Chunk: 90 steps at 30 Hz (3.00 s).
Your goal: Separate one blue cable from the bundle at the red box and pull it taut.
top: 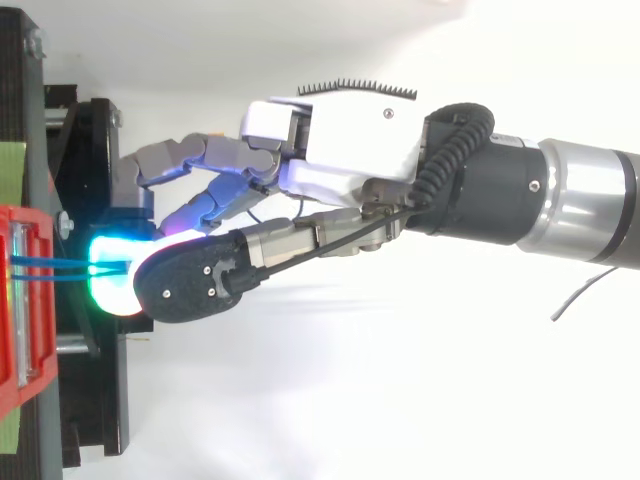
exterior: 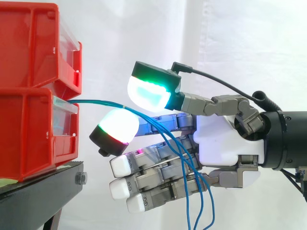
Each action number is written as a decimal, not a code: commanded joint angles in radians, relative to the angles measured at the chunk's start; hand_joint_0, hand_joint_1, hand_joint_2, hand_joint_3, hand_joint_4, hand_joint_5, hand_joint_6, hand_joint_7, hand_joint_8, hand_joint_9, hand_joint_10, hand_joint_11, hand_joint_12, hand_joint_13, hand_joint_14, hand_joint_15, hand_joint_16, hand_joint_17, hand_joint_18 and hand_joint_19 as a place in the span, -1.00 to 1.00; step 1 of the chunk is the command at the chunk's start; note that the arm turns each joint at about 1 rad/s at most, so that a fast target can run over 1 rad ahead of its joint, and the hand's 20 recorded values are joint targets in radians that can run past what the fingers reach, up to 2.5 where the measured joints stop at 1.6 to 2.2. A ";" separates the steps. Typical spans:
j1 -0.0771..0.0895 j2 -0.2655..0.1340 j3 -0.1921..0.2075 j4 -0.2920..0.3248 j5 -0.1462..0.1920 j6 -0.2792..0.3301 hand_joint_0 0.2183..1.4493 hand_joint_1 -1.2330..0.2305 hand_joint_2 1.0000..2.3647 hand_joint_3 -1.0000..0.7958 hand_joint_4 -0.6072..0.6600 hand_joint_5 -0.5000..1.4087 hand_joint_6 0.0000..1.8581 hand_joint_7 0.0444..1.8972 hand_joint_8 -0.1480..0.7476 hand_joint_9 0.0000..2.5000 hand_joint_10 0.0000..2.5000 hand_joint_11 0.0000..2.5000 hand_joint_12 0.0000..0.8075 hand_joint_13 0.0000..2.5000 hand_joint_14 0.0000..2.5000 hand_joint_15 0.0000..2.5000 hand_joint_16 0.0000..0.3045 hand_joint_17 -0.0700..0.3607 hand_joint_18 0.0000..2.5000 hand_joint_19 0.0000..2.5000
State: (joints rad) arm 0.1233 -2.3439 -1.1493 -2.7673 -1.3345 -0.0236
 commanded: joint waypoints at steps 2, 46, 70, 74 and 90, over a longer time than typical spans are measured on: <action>-0.001 0.000 0.002 -0.002 0.000 -0.001 -0.38 0.05 -0.99 -0.33 0.13 -0.61 -0.32 0.21 -0.03 -0.36 -0.99 -0.58 -0.14 -0.44 -0.99 -0.67 -0.78 -0.33 -0.63 -0.67; -0.024 0.000 0.062 -0.087 -0.028 -0.030 -0.48 -0.08 -1.00 -0.44 0.17 -0.63 -0.28 0.10 0.00 -0.35 -0.99 -0.51 -0.09 -0.43 -0.99 -0.67 -0.76 -0.29 -0.60 -0.66; -0.022 0.000 0.069 -0.087 -0.026 -0.026 -0.39 -0.30 -0.97 -0.01 0.09 -0.65 -0.07 0.06 0.02 -0.32 -0.99 -0.46 -0.08 -0.41 -0.99 -0.67 -0.76 -0.29 -0.56 -0.67; -0.024 0.002 0.083 -0.104 -0.028 -0.026 -0.38 -0.32 -0.97 -0.02 0.09 -0.66 -0.06 0.06 0.02 -0.32 -0.99 -0.45 -0.09 -0.42 -0.99 -0.67 -0.76 -0.30 -0.57 -0.66; -0.024 0.002 0.118 -0.178 -0.043 -0.024 -0.35 -0.36 -0.98 -0.23 0.13 -0.66 -0.04 0.05 0.00 -0.32 -0.98 -0.43 -0.12 -0.42 -0.99 -0.67 -0.77 -0.32 -0.57 -0.66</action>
State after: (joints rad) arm 0.0997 -2.3426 -1.0366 -2.9324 -1.3749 -0.0482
